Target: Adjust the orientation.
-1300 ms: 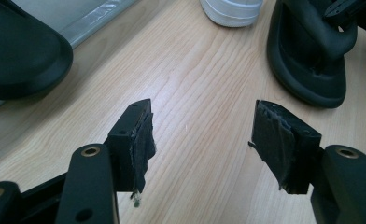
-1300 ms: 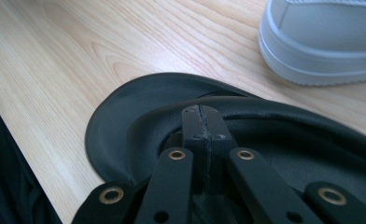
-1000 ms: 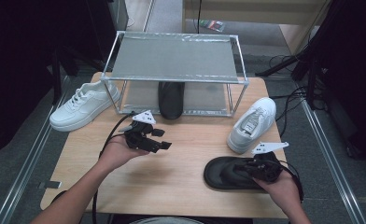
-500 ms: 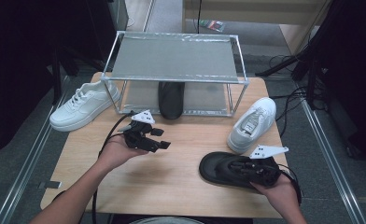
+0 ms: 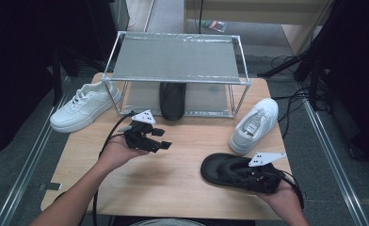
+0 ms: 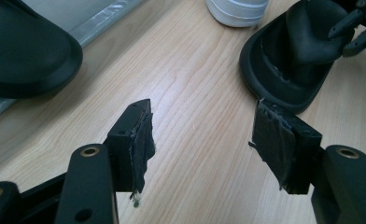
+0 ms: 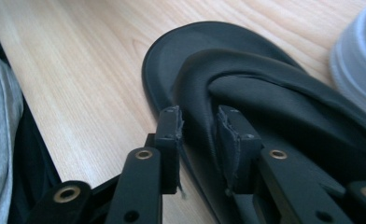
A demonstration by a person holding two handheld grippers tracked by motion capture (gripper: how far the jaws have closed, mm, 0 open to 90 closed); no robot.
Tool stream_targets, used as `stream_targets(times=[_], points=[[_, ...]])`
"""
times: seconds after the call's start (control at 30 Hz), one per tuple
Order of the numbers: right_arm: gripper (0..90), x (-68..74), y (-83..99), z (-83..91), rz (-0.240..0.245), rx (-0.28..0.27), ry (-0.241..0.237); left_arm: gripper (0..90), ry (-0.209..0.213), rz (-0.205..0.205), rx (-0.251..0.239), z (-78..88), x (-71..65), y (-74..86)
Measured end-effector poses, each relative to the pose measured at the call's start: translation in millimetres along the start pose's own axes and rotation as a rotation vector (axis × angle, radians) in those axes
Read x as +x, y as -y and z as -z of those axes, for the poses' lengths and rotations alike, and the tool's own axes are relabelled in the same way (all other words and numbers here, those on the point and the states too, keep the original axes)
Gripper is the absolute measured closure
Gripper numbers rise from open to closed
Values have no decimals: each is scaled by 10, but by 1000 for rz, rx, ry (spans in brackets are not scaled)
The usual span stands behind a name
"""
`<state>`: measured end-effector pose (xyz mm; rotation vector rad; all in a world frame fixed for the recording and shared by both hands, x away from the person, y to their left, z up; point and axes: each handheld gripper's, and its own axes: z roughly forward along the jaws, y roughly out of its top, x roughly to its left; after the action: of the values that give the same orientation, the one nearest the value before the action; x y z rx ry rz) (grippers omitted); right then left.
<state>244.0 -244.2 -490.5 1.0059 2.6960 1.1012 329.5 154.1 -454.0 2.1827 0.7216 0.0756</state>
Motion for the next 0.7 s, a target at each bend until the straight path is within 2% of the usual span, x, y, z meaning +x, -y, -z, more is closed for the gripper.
stream_targets(times=[0.17, 0.27, 0.37, 0.5, 0.7], points=[[705, -31, -10, -44, -13, 12, -24, 386, -4, 5, -1, 6, 13, 4], [703, -41, -20, -96, 4, 30, -33, 386, -6, 8, -5, 28, 25, 1], [762, -42, -42, -107, 13, 29, -41, 386, -12, 10, -8, 38, 38, 5], [791, -49, -79, -104, -13, 46, -66, 385, -13, 16, -9, 43, 49, 10], [796, 12, -145, -74, -18, 27, -62, 386, -14, 16, -9, 45, 51, 7]])
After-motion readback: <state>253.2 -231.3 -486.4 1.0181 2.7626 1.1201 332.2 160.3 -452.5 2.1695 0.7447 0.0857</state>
